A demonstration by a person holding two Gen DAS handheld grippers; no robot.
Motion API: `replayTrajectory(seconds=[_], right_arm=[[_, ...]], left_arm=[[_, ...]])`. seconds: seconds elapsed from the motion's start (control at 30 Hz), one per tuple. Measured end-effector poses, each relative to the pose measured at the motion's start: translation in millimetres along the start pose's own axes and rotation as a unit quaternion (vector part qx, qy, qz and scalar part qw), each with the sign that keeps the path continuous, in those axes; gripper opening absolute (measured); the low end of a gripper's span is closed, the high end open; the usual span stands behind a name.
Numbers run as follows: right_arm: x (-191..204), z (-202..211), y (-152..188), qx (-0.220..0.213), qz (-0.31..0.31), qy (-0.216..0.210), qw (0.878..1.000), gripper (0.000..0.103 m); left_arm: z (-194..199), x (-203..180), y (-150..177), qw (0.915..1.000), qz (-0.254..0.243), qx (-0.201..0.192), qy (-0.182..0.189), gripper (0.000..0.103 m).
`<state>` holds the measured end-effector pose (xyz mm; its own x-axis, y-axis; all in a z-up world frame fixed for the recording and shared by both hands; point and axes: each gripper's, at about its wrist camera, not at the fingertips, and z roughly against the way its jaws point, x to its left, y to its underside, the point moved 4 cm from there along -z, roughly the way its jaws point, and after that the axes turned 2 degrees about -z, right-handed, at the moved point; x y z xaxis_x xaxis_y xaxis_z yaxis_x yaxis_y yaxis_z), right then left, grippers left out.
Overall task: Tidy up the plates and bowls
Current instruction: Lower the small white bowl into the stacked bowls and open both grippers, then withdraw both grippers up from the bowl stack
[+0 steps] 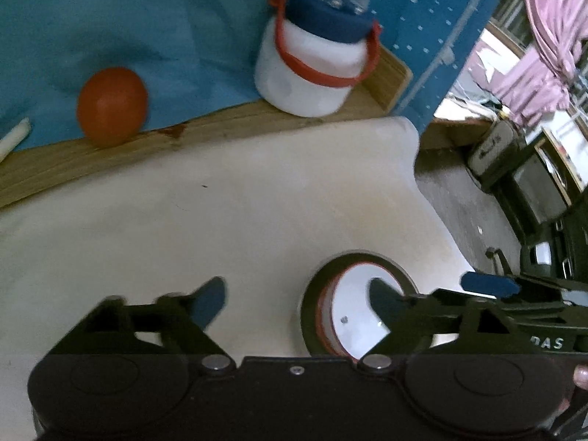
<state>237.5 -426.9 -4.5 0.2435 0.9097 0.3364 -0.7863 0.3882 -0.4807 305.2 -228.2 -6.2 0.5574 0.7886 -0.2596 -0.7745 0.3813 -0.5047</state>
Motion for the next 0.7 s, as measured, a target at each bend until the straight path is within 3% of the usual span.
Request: replayTrajectory(seconds=[0.1, 0.27, 0.53, 0.7], right_arm=[[-1, 2, -1, -0.005, -0.003, -0.001, 1.0, 0.086], [-4, 5, -2, -0.013, -0.005, 0.003, 1.0, 0.103], [-12, 7, -1, -0.02, 0.009, 0.032, 0.999, 0.103], [-16, 0, 3, 0.002, 0.017, 0.062, 0.998, 0.103]], left_arm=[[3, 8, 0, 0.9999, 0.012, -0.006, -0.008, 0.102], [3, 20, 1, 0.9997, 0.021, 0.0, -0.013, 0.102], [-7, 34, 11, 0.9989, 0.016, 0.023, -0.038, 0.102], [-14, 36, 15, 0.9982, 0.01, 0.037, -0.046, 0.102]])
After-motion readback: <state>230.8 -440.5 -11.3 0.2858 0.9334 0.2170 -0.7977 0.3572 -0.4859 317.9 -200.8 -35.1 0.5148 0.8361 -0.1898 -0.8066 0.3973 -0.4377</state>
